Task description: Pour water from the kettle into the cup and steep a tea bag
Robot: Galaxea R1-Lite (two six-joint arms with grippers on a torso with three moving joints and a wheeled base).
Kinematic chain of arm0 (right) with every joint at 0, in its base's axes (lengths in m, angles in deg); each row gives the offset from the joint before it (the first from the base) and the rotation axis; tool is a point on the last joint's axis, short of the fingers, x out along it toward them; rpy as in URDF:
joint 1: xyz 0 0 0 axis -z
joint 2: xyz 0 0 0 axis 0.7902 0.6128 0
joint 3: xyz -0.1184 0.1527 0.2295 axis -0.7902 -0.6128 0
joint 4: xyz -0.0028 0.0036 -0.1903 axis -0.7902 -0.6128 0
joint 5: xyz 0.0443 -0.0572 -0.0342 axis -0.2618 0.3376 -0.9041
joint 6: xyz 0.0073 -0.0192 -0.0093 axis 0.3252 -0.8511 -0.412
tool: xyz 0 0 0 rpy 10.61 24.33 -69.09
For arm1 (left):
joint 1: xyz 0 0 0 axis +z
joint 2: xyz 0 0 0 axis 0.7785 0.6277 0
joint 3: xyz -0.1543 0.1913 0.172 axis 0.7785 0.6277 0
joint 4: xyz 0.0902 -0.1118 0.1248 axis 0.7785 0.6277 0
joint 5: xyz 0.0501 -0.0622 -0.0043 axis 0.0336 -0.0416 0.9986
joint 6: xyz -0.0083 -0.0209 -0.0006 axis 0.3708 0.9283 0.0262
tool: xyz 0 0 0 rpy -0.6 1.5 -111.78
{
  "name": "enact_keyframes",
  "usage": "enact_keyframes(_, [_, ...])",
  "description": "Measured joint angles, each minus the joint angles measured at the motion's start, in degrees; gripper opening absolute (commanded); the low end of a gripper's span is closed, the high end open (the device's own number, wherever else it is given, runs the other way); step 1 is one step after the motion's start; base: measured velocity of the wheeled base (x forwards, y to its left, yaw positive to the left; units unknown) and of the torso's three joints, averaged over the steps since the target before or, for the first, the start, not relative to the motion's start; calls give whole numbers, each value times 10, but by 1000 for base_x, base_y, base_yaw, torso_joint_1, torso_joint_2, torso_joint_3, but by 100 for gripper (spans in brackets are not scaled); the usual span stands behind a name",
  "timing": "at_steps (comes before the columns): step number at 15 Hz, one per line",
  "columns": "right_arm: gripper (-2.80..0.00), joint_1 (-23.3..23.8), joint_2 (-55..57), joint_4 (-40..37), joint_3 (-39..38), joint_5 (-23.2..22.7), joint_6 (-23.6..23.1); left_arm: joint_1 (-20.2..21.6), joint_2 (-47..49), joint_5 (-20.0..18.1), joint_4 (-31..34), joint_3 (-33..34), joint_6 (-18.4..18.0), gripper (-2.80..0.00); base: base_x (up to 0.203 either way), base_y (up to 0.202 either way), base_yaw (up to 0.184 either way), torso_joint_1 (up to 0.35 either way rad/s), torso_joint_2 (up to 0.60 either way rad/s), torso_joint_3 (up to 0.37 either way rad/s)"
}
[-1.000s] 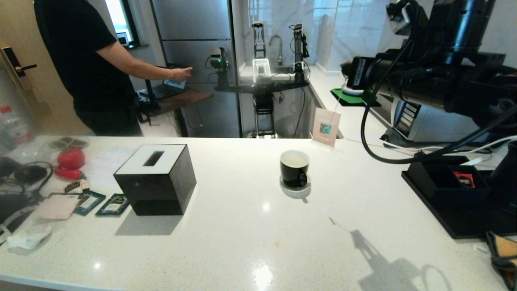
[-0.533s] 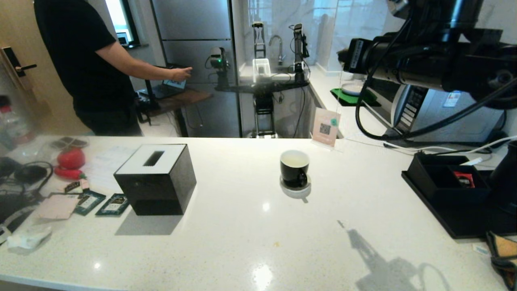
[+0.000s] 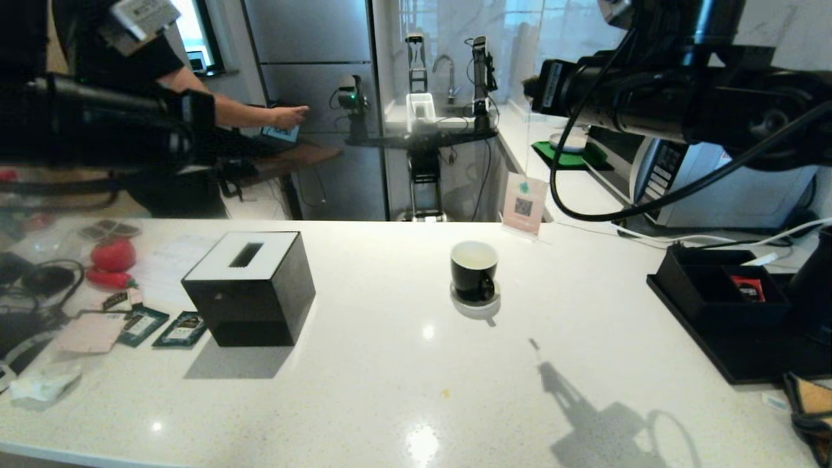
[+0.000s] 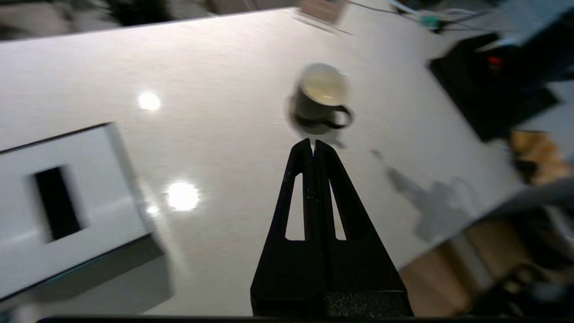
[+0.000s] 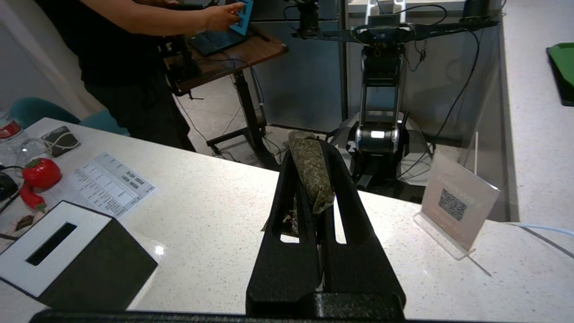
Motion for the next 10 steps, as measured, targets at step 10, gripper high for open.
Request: enact_keyframes(10, [-280,-62,-12,-36,45,0,53,-56,130,-187,-82,-34,-36,-280,0,0,0,0,0,0])
